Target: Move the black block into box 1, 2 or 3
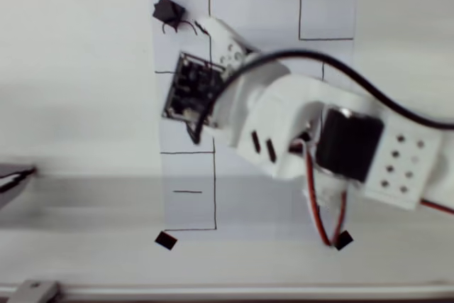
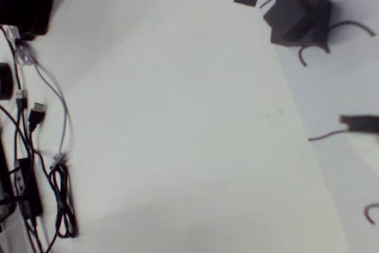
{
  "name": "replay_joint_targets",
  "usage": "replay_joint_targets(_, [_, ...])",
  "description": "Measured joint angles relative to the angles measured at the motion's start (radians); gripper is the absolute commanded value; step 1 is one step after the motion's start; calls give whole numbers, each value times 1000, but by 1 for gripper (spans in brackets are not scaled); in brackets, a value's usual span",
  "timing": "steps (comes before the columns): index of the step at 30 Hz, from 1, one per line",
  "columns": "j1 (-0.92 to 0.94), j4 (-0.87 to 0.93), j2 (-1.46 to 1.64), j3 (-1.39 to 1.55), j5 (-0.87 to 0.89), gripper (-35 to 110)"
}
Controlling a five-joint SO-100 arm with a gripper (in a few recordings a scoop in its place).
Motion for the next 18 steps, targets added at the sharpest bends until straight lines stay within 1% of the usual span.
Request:
replay_joint_targets(10, [-69,-11,403,469,-11,24])
replay_joint_targets(18, [-130,-18,684,738,3,24])
